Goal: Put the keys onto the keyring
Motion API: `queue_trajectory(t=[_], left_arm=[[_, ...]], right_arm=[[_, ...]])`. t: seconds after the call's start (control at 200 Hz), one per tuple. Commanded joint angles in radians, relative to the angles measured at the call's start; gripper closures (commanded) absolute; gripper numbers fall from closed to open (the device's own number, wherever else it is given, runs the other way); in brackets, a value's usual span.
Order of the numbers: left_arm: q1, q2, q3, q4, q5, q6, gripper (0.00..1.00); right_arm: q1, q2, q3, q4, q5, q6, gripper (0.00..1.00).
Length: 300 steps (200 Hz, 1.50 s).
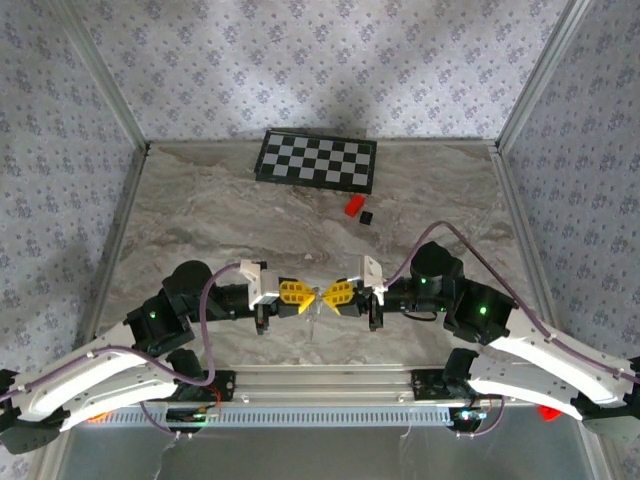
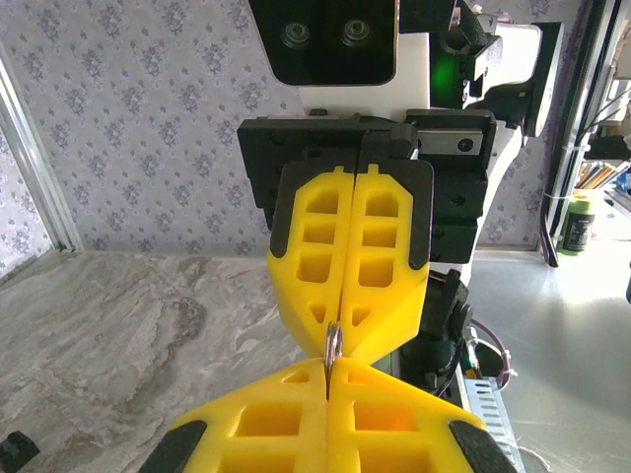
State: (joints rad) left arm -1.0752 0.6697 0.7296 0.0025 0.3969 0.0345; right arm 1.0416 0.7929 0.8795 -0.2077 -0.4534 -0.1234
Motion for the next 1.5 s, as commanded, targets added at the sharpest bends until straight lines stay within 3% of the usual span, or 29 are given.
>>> queue_trajectory(t=[0.0,0.34,0.795,1.044,1.494], left_arm=[[0.000,0.001,0.015,0.054,0.028,-0.009,1.00],[0.000,0.008,0.016,0.072,0.043,-0.016,1.00],[0.000,0.007,0.004,0.096,0.033,-0.035,1.00],[0.000,0.008,-0.005,0.110,0.035,-0.040,1.00],[0.000,-0.007,-0.026,0.143,0.053,-0.059,1.00]], right_arm=[[-0.010,0.003,-0.016,-0.010,-0.020,-0.011,0.96],[-0.020,0.009,-0.018,0.004,-0.036,-0.009,0.95],[-0.023,-0.064,-0.022,-0.026,-0.034,-0.032,0.82],[-0.023,-0.082,-0.036,0.022,-0.022,-0.038,0.65],[-0.023,-0.028,-0.010,0.097,-0.019,-0.038,0.67]])
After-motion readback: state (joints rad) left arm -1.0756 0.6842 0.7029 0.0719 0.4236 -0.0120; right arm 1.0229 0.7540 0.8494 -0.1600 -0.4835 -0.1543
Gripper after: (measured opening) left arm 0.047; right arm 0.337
